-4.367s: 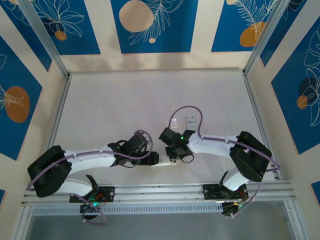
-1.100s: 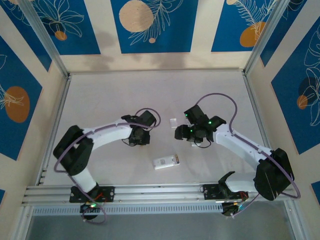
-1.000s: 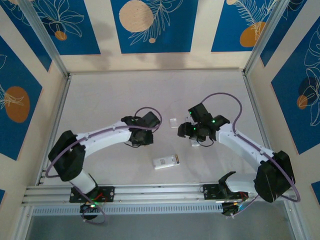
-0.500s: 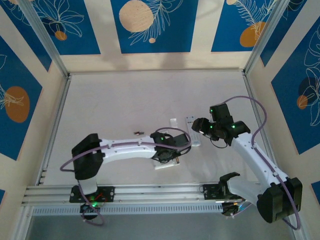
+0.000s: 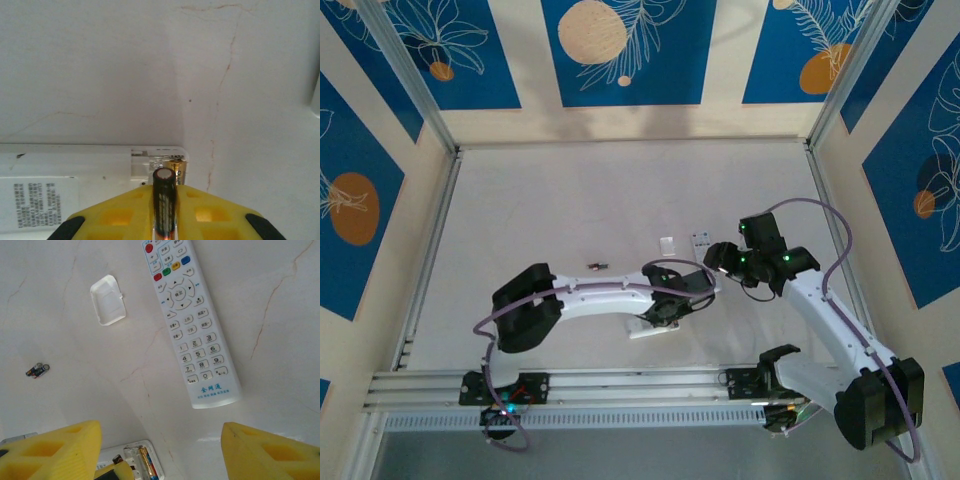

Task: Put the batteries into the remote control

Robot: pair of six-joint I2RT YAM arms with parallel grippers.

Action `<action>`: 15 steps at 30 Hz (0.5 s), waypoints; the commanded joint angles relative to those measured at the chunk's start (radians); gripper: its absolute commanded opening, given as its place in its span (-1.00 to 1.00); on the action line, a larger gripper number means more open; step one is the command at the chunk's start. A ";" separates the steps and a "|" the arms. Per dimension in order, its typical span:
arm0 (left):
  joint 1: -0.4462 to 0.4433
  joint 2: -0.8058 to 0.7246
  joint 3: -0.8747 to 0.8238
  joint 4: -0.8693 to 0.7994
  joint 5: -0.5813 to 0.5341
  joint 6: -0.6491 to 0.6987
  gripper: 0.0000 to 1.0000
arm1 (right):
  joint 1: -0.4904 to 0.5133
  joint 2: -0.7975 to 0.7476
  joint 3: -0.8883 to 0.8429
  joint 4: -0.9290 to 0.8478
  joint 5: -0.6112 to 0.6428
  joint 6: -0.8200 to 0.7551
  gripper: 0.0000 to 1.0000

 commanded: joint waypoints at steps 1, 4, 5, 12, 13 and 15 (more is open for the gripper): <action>-0.006 0.028 0.031 -0.030 0.038 -0.057 -0.62 | -0.007 0.000 -0.008 -0.002 -0.021 -0.016 0.31; -0.006 0.052 0.038 -0.029 0.076 -0.058 -0.62 | -0.007 0.006 -0.014 0.008 -0.031 -0.009 0.31; -0.006 0.055 0.039 -0.033 0.084 -0.062 -0.62 | -0.008 0.008 -0.013 0.009 -0.032 -0.009 0.30; -0.006 0.041 0.043 -0.029 0.053 -0.032 -0.62 | -0.008 0.009 -0.015 0.005 -0.034 -0.013 0.31; -0.006 0.027 0.045 -0.026 0.033 -0.019 -0.61 | -0.006 0.009 -0.016 0.004 -0.039 -0.019 0.31; -0.006 -0.010 0.046 -0.016 -0.014 0.015 -0.55 | -0.005 0.008 -0.016 -0.001 -0.050 -0.034 0.31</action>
